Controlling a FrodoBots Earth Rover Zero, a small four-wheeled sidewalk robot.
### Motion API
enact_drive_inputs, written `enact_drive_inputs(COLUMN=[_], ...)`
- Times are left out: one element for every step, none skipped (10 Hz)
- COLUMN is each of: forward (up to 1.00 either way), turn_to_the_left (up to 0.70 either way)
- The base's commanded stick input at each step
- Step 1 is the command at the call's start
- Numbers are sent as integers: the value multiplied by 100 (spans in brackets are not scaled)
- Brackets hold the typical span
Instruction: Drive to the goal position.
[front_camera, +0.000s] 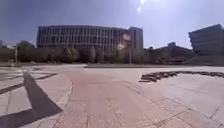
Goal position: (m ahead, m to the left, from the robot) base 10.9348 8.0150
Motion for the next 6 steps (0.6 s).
enact_drive_inputs(forward=[85, 85, 85, 85, 85, 85], turn_to_the_left=[0, 0, 0, 0, 0, 1])
